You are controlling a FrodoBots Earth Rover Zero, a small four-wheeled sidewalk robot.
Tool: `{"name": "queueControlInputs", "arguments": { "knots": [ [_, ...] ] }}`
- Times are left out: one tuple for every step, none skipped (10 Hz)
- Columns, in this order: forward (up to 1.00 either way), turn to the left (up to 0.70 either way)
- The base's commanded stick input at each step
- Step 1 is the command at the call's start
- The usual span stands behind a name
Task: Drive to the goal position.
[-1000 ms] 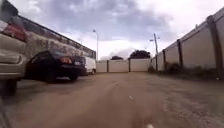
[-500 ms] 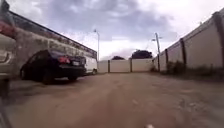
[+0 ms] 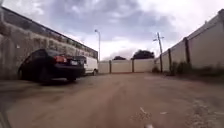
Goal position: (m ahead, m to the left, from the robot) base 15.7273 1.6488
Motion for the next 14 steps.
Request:
{"name": "queueControlInputs", "arguments": {
  "knots": [
    [0.70, 0.00],
    [0.70, 0.00],
    [0.70, -0.28],
    [0.70, -0.28],
    [0.70, -0.28],
    [0.70, -0.28],
    [0.70, -0.28],
    [0.70, -0.28],
    [0.70, -0.28],
    [0.70, -0.28],
    [0.70, -0.28],
    [0.70, -0.28],
    [0.70, -0.28],
    [0.70, -0.28]
  ]
}}
